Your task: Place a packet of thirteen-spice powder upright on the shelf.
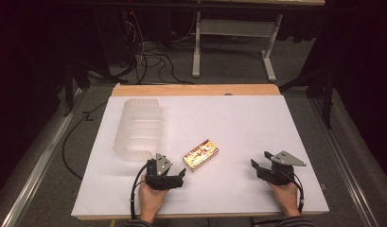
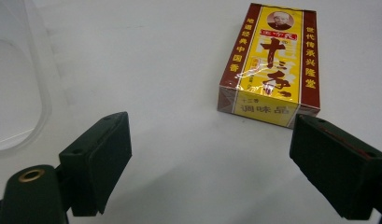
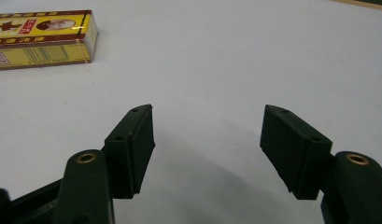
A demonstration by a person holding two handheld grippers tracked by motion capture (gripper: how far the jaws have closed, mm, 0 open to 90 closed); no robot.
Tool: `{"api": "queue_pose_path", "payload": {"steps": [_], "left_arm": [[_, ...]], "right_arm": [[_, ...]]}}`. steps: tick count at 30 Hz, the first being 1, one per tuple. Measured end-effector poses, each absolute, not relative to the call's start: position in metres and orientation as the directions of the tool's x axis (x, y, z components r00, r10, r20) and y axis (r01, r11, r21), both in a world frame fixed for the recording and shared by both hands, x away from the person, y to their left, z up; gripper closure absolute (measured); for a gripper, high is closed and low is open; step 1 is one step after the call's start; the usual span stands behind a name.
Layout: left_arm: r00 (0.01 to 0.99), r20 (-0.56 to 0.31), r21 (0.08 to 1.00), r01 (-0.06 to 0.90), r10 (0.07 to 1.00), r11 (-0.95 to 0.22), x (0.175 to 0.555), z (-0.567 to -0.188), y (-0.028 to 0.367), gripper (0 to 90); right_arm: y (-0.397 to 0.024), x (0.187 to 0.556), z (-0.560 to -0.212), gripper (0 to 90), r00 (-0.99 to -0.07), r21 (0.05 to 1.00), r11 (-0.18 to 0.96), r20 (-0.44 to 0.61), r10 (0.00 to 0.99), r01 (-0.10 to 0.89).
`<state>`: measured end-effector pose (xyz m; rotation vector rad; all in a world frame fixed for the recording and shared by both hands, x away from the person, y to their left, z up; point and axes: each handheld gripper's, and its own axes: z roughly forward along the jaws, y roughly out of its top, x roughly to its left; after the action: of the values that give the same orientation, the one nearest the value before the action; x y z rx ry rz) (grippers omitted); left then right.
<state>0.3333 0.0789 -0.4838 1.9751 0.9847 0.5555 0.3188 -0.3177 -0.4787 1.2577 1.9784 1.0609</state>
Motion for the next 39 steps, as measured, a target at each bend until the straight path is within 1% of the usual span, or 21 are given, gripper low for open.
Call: {"api": "queue_pose_path", "payload": {"steps": [15, 20, 26, 34, 39], "left_arm": [[0.588, 0.017, 0.834, 0.437, 0.809, -0.336, 0.3337, -0.4837, 0.0791, 12.5], [0.593, -0.034, 0.845, 0.447, 0.804, -0.294, 0.3350, -0.4833, 0.0841, 12.6], [0.603, -0.024, 0.850, 0.433, 0.797, -0.302, 0.3338, -0.4825, 0.0830, 14.1], [0.630, -0.085, 0.863, 0.434, 0.772, -0.259, 0.3331, -0.4788, 0.0795, 16.1], [0.633, -0.085, 0.860, 0.436, 0.769, -0.264, 0.3305, -0.4766, 0.0784, 16.6]], "right_arm": [[-0.3179, 0.3181, -0.4787, 35.5, -0.400, 0.851, 0.245, -0.045, 0.915, 0.465], [-0.3174, 0.3178, -0.4787, 35.4, -0.398, 0.853, 0.246, -0.049, 0.916, 0.461], [-0.3173, 0.3177, -0.4787, 35.3, -0.398, 0.854, 0.249, -0.055, 0.916, 0.457], [-0.3171, 0.3174, -0.4785, 35.4, -0.394, 0.852, 0.248, -0.054, 0.918, 0.461], [-0.3167, 0.3179, -0.4788, 35.5, -0.394, 0.850, 0.253, -0.059, 0.917, 0.462]]}}
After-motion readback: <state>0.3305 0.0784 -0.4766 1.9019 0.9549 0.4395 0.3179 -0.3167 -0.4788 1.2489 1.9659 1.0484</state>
